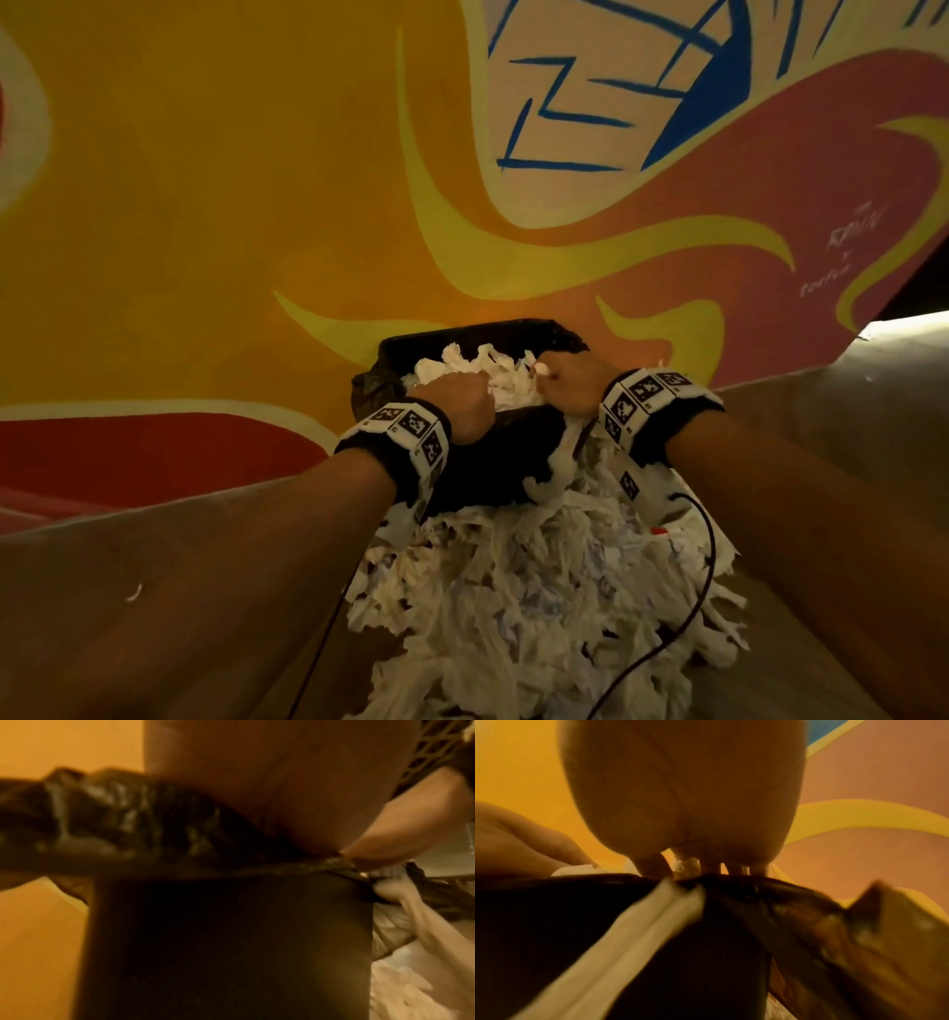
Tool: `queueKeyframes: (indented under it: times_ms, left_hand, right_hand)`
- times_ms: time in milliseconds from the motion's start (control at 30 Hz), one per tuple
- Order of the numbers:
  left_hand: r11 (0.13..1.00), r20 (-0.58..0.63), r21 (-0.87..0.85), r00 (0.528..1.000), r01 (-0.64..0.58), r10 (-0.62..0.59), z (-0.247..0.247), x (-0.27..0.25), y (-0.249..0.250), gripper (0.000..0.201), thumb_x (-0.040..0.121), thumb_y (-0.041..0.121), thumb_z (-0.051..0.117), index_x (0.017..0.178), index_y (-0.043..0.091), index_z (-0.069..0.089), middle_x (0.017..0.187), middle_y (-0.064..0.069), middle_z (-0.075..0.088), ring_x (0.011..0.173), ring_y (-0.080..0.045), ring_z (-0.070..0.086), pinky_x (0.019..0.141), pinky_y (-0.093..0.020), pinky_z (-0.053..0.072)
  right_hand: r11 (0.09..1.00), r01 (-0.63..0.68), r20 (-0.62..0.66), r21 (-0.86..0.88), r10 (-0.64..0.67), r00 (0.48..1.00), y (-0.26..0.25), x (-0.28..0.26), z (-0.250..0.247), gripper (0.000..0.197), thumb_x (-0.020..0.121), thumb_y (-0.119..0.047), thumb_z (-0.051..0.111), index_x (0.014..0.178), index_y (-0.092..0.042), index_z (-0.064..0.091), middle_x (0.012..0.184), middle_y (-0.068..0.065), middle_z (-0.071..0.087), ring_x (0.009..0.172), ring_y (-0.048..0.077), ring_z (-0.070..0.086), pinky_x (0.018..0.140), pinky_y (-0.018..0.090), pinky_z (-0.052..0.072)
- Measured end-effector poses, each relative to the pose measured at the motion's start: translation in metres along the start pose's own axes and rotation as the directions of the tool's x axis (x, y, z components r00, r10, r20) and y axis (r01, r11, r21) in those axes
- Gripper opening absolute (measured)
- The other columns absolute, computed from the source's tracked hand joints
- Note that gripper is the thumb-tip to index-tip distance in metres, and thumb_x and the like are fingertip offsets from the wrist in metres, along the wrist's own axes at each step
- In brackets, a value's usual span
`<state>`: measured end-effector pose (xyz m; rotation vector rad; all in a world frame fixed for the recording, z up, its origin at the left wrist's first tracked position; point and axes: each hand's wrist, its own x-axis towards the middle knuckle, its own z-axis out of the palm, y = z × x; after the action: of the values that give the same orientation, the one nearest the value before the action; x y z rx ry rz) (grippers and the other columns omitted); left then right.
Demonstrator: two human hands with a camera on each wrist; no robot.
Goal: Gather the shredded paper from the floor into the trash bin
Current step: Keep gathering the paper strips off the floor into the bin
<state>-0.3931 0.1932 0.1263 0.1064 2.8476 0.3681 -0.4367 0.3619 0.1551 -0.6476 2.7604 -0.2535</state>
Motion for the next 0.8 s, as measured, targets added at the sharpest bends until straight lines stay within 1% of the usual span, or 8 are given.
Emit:
queueKeyframes:
  times_ms: [67,167,300,433,533,633,700,800]
  left_hand:
    - [0.999,0.019,-0.037,1.0,0.023,-0.022,-0.004,0.002,0.002,0.025,0.097,0.018,0.04,0.109,0.005,0.057,0.095,-0.012,0.059,0.086,-0.031,0.057,0.074,-0.037,0.047]
    - [0.992,-0.032,-0.118,0.998,0.047,-0.052,-0.01,0.003,0.0,0.032,0.094,0.017,0.057,0.125,0.01,0.061,0.133,-0.012,0.054,0.114,-0.032,0.055,0.095,-0.043,0.049]
    - [0.984,-0.216,-0.178,0.974,0.032,-0.071,-0.009,-0.003,-0.006,0.033,0.091,0.003,0.055,0.113,0.021,0.07,0.128,-0.013,0.058,0.11,-0.035,0.054,0.091,-0.047,0.051]
    - [0.969,-0.42,-0.203,0.906,-0.144,0.047,-0.008,-0.013,-0.003,0.032,0.088,-0.003,0.051,0.099,0.014,0.075,0.11,-0.011,0.069,0.103,-0.026,0.059,0.091,-0.037,0.051]
    - [0.943,-0.378,-0.271,0.922,-0.195,0.083,-0.011,-0.02,0.0,0.031,0.093,0.004,0.045,0.105,0.01,0.072,0.097,-0.012,0.07,0.079,-0.02,0.062,0.075,-0.032,0.054]
    - [0.953,-0.242,-0.258,0.966,-0.159,0.096,-0.015,-0.02,0.003,0.03,0.094,0.007,0.041,0.097,0.001,0.07,0.07,-0.011,0.061,0.052,-0.017,0.049,0.048,-0.024,0.04]
    - [0.955,-0.153,-0.281,0.987,-0.092,0.05,-0.015,-0.018,0.005,0.031,0.095,0.011,0.039,0.087,-0.005,0.064,0.07,-0.013,0.057,0.058,-0.023,0.049,0.05,-0.027,0.035]
    - [0.913,-0.094,-0.407,0.995,-0.002,-0.04,-0.013,-0.014,0.004,0.028,0.099,0.02,0.036,0.103,0.002,0.056,0.098,-0.016,0.06,0.078,-0.025,0.052,0.064,-0.031,0.037]
  right_hand:
    - [0.998,-0.033,0.099,-0.044,0.038,0.994,-0.002,-0.003,0.0,0.029,0.102,-0.021,0.027,0.091,-0.004,0.048,0.086,0.012,0.048,0.07,0.022,0.042,0.072,0.033,0.032]
    - [0.991,-0.086,0.1,-0.099,0.096,0.99,0.001,-0.001,0.009,0.031,0.103,-0.024,0.025,0.078,-0.01,0.037,0.083,0.008,0.041,0.075,0.02,0.039,0.086,0.038,0.028]
    - [0.988,-0.083,-0.073,-0.127,0.074,0.995,0.012,0.004,0.015,0.031,0.099,-0.029,0.042,0.111,-0.014,0.067,0.121,0.01,0.045,0.114,0.033,0.042,0.103,0.042,0.034]
    - [0.993,0.087,-0.158,0.077,-0.074,0.985,0.009,0.002,0.005,0.022,0.092,-0.01,0.057,0.112,-0.012,0.067,0.116,0.01,0.063,0.096,0.02,0.058,0.074,0.025,0.042]
    - [0.97,0.179,-0.259,0.166,-0.132,0.957,0.002,0.001,0.004,0.022,0.095,-0.01,0.05,0.11,-0.016,0.066,0.106,0.007,0.064,0.081,0.015,0.056,0.067,0.027,0.043]
    - [0.94,0.261,-0.218,0.22,-0.213,0.952,-0.007,-0.003,0.006,0.026,0.094,-0.031,0.052,0.113,-0.023,0.067,0.107,0.0,0.066,0.091,0.013,0.06,0.075,0.024,0.043]
    - [0.946,0.266,-0.151,0.187,-0.239,0.959,-0.011,-0.002,0.005,0.032,0.091,-0.041,0.057,0.116,-0.024,0.068,0.115,0.0,0.067,0.099,0.014,0.062,0.079,0.024,0.044]
    - [0.971,0.179,-0.036,0.156,-0.175,0.984,-0.013,0.005,0.004,0.03,0.087,-0.04,0.066,0.112,-0.023,0.071,0.118,0.004,0.067,0.099,0.019,0.062,0.077,0.025,0.049]
